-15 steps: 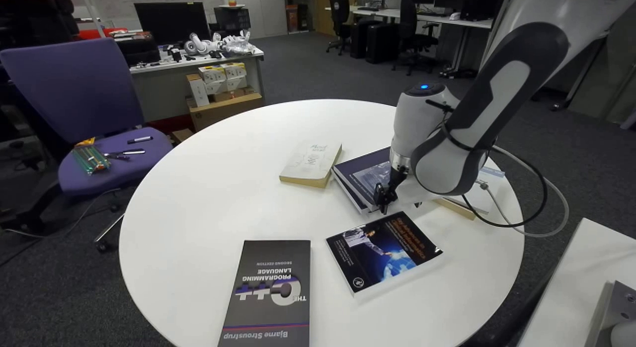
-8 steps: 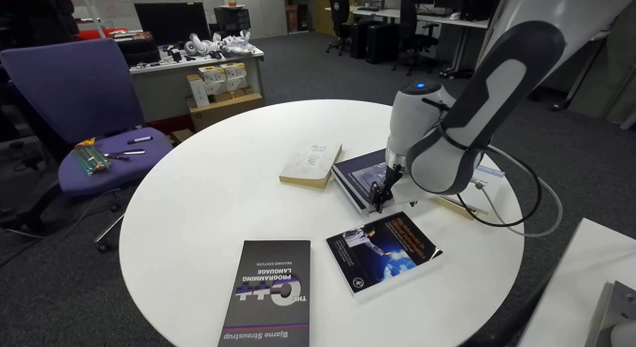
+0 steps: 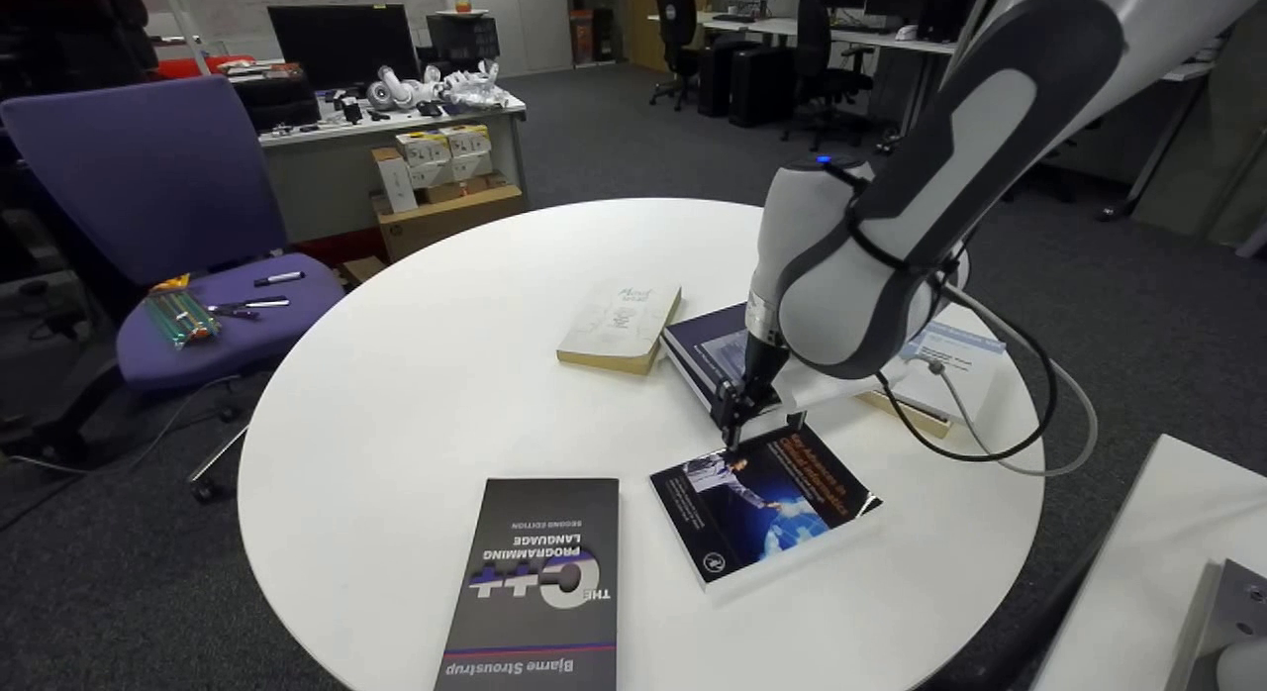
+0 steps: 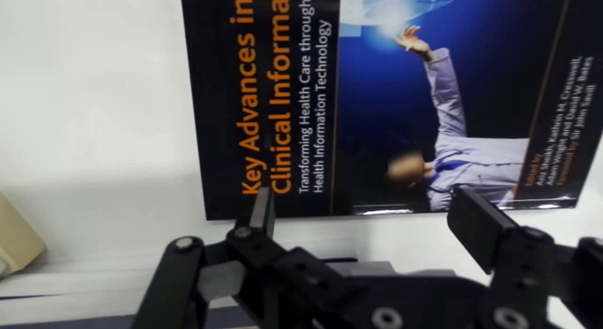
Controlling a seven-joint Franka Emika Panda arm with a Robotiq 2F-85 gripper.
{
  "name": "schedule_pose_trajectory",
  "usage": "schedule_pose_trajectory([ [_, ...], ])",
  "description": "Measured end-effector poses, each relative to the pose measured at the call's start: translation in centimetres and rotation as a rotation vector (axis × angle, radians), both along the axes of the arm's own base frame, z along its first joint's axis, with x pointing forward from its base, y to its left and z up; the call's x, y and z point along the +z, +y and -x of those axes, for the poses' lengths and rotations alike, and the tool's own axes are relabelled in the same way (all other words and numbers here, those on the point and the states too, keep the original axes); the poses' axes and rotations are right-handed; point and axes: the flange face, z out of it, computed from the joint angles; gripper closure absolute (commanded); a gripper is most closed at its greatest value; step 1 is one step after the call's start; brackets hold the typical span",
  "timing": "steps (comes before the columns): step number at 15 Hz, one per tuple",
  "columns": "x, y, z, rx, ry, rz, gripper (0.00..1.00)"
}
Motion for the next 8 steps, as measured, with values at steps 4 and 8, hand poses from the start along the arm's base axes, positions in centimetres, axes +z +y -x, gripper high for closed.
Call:
schedule_pose_trajectory([
  [4,2.8,0.4,-2.9,0.035,0.029,-0.026,0.00],
  [8,5.3,0.5,-6.5,0.050,0.043,-0.041,0.00],
])
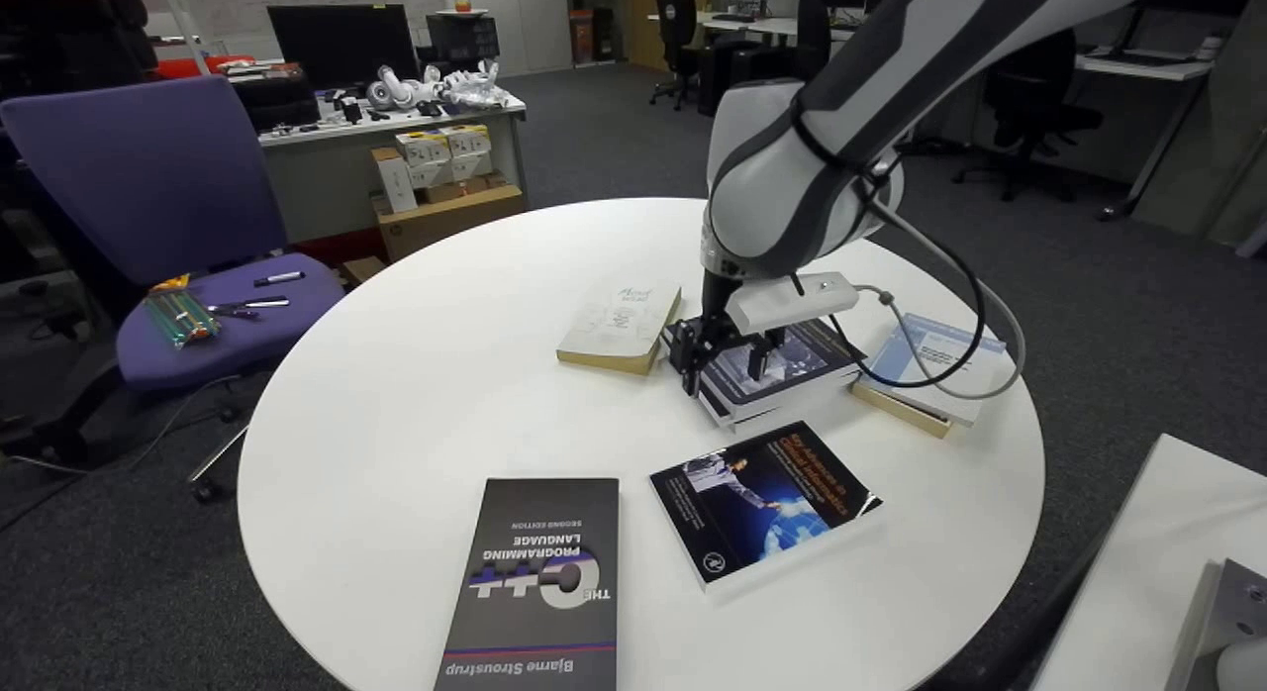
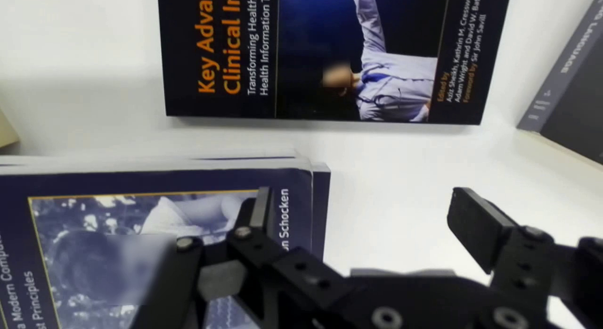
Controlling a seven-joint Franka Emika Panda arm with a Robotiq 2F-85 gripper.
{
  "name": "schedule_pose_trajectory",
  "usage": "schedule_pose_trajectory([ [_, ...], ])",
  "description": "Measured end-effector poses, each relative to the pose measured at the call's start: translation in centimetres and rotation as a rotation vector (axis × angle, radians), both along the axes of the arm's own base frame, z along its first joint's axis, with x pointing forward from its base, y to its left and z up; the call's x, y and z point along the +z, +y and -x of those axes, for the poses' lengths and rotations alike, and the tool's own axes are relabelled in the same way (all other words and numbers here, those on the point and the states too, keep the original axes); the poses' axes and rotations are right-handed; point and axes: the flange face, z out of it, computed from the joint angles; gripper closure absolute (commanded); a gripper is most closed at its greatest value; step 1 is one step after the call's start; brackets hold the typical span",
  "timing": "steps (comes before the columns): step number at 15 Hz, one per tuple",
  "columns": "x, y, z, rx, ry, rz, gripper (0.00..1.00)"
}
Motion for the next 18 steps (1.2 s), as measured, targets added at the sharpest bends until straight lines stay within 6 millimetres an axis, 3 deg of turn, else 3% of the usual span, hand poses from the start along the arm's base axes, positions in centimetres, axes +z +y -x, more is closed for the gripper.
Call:
schedule_pose_trajectory([
  [4,1.0,0.8,-3.3,0.013,0.006,-0.013,0.00],
  [8,-0.3,2.3,-5.7,0.034,0.022,-0.026,0.00],
  [12,-3.4,3.6,-7.4,0.060,0.056,-0.039,0.00],
  [18,-9.2,4.0,-9.3,0.086,0.128,-0.050,0.00],
])
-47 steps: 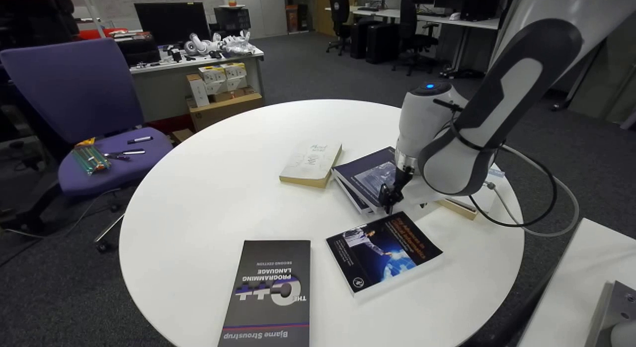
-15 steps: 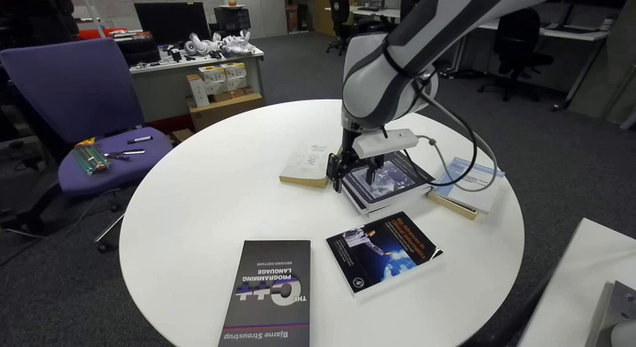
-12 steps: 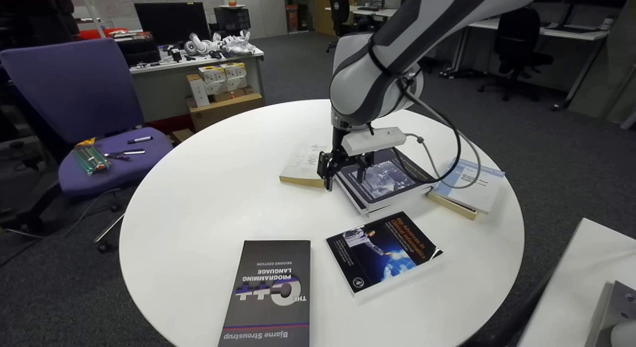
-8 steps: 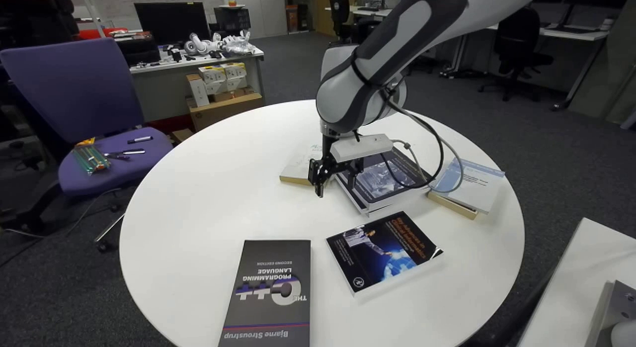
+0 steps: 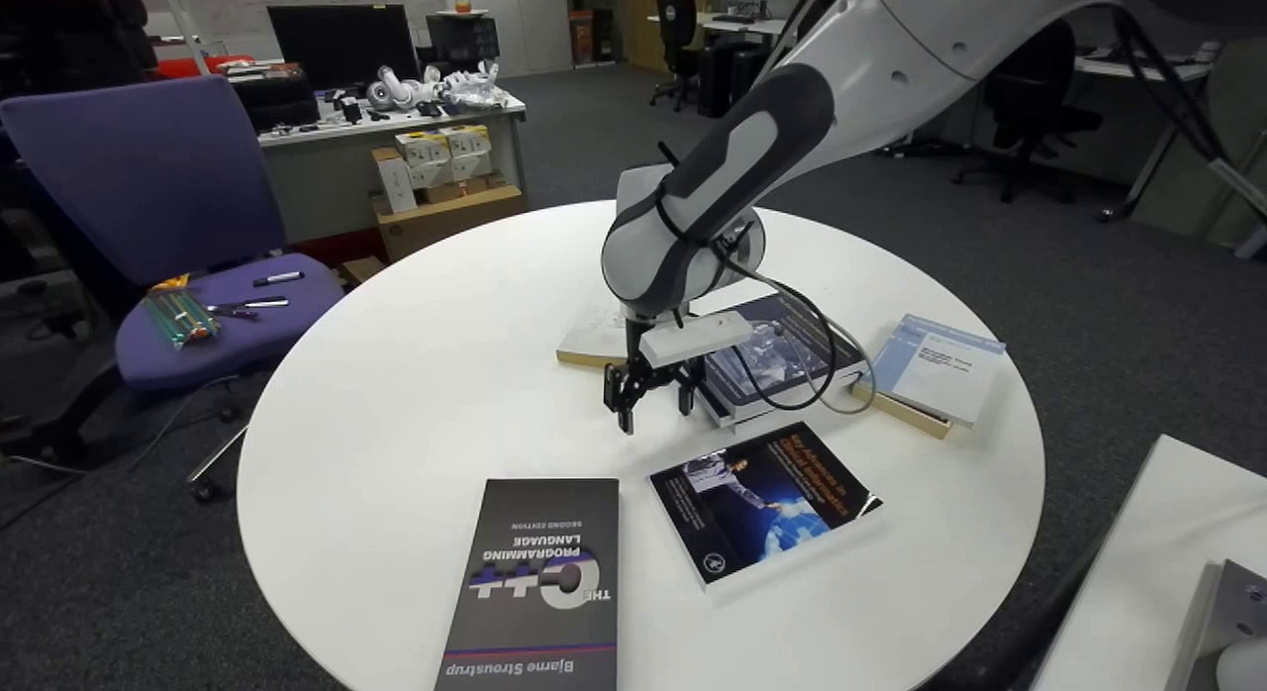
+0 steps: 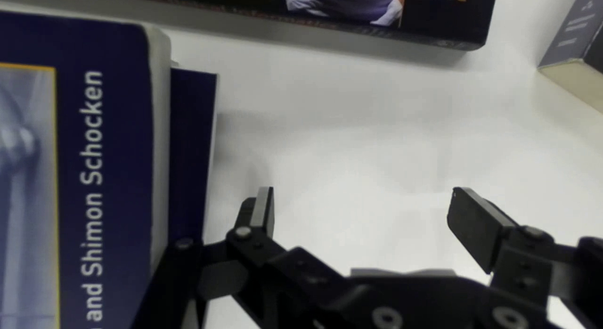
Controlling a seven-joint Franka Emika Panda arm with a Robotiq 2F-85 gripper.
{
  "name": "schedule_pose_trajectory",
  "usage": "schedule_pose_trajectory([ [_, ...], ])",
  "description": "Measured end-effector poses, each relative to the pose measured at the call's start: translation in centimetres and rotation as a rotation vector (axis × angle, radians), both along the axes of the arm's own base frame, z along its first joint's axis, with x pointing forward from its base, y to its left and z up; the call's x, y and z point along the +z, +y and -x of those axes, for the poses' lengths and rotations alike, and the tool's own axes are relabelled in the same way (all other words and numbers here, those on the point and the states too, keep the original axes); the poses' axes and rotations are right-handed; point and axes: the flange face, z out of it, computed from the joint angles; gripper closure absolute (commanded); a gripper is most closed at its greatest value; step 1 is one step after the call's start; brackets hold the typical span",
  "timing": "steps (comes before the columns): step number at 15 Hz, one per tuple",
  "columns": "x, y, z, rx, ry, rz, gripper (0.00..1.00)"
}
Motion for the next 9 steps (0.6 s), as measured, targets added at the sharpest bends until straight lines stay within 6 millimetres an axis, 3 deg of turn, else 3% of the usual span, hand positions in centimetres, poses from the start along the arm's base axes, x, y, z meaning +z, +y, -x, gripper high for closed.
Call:
schedule_pose_trajectory([
  [9,0.0,-2.8,-1.4,-0.038,0.007,0.014,0.00],
])
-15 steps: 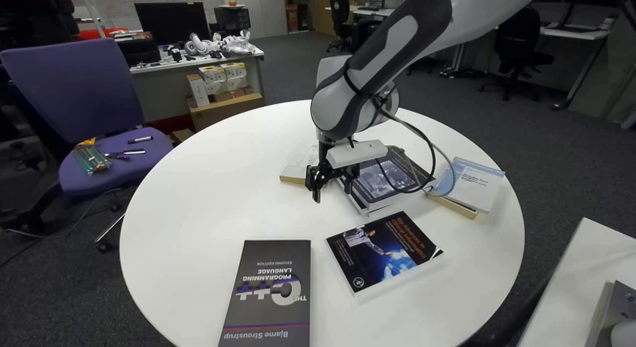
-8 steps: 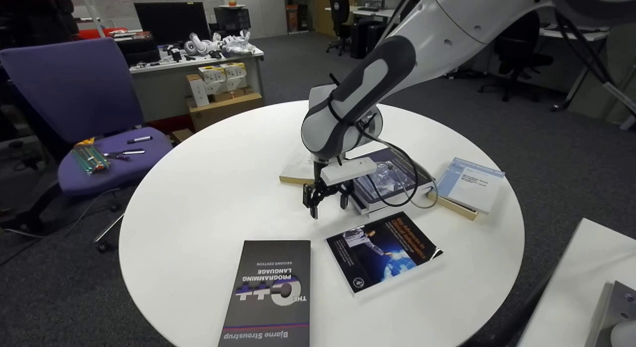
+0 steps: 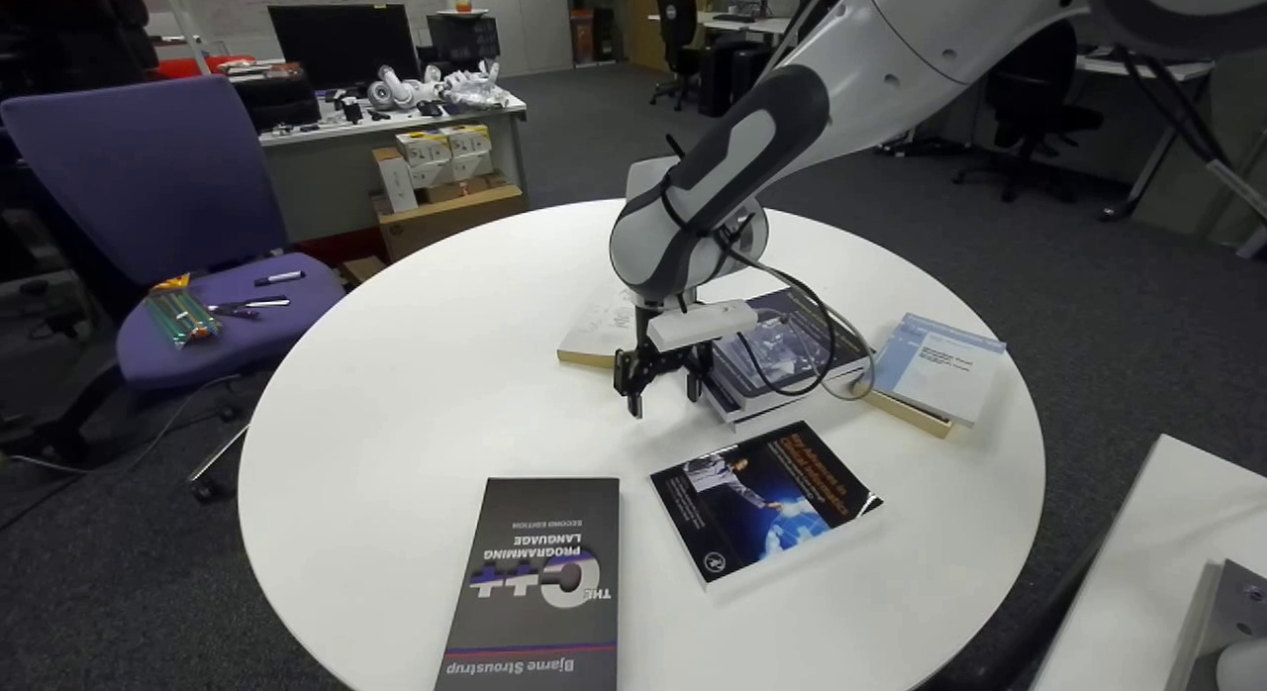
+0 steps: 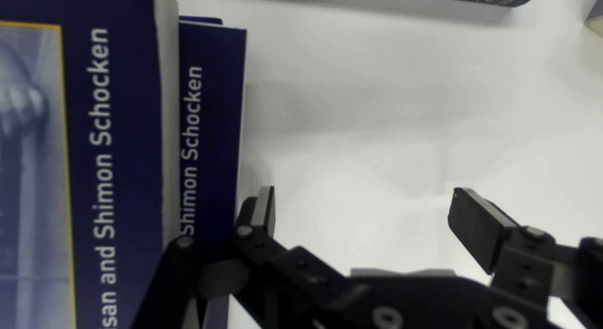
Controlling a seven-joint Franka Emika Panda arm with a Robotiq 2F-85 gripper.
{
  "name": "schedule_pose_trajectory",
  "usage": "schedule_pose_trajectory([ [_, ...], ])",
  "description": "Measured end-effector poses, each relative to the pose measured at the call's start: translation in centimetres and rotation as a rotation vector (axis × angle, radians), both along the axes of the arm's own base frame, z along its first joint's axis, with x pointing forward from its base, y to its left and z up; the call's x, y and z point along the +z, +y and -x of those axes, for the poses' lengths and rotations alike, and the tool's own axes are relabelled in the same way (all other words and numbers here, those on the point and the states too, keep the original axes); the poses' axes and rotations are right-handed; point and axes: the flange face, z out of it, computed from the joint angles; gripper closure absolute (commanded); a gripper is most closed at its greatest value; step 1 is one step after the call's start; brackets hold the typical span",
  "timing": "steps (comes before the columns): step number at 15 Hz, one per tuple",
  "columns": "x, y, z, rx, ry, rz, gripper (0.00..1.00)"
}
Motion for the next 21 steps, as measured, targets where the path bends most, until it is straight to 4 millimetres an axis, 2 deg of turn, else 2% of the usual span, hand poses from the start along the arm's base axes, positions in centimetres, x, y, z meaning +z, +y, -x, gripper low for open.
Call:
schedule_pose_trajectory([
  [5,-0.1,-1.1,0.0,-0.019,0.005,-0.001,0.00],
  [9,0.5,-0.4,0.0,0.020,0.000,-0.009,0.00],
  [12,4.2,1.2,-0.7,0.073,-0.049,-0.029,0.00],
  [14,7.6,0.9,-0.9,0.073,-0.073,-0.024,0.00],
  [16,10.4,-1.2,-0.6,0.051,-0.072,0.000,0.00],
  [18,12.4,-4.8,0.2,0.014,-0.061,0.040,0.00],
  [21,13.5,-11.2,2.1,-0.037,-0.015,0.126,0.00],
])
